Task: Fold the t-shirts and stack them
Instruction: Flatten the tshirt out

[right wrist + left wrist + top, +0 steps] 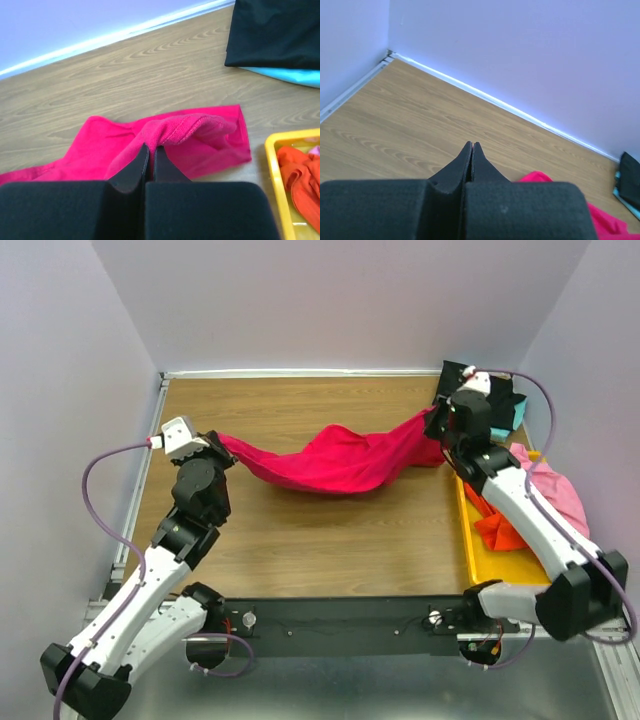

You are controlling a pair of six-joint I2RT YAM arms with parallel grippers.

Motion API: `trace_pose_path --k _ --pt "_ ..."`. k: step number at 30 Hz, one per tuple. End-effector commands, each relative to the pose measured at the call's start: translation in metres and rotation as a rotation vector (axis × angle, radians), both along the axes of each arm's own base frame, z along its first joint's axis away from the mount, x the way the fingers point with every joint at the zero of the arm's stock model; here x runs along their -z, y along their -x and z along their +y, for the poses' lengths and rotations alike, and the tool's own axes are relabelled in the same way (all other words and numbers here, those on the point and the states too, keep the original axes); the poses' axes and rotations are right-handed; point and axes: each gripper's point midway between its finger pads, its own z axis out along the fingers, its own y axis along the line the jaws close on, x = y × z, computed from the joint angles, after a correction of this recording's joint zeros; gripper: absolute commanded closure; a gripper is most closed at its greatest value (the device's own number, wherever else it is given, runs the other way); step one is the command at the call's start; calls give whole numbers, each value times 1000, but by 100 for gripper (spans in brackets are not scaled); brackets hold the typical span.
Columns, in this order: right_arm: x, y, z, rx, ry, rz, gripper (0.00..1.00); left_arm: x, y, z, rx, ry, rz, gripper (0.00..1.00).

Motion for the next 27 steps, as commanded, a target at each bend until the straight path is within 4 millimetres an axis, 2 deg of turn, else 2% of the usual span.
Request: trace_pose_path --k 1,2,3,4,5,7,8,9,10,11,13,17,20,22,23,27 --pt "42 -35 15 -28 65 127 97 28 -10 29 -146 -45 73 100" --pt "29 -39 18 -36 53 103 97 32 -13 35 -168 -51 82 100" --pt "46 -61 28 -49 66 144 97 37 -17 39 -175 -57 94 100" --pt "56 -70 36 -75 63 166 97 45 -23 44 -198 -66 111 100" --pt "78 -92 48 -92 68 208 94 50 -27 54 -218 -73 123 100" --pt "97 -111 59 -117 66 241 86 55 -35 60 -230 -74 135 100" --pt "112 -118 66 -140 69 268 76 64 -41 60 -231 -89 166 100" --pt "135 -123 70 -154 77 308 47 70 -44 62 -232 -98 188 100" --pt "139 -127 71 -152 80 312 34 75 -50 60 -226 -105 213 100" --pt "145 -127 71 -149 82 324 26 79 -51 60 -228 -110 225 100" --pt "158 -124 64 -122 107 346 17 83 -55 58 -217 -119 241 100" --pt "180 -121 36 -66 136 389 15 88 -60 52 -189 -124 254 100" --pt "186 -125 24 -56 116 398 15 91 -58 53 -184 -122 256 100" --pt "193 -130 9 -35 101 408 15 91 -55 52 -180 -121 253 100" --pt "192 -130 10 -43 96 406 16 91 -54 52 -177 -122 252 100" --pt "214 -130 -10 -14 73 453 16 90 -52 51 -166 -120 249 100"
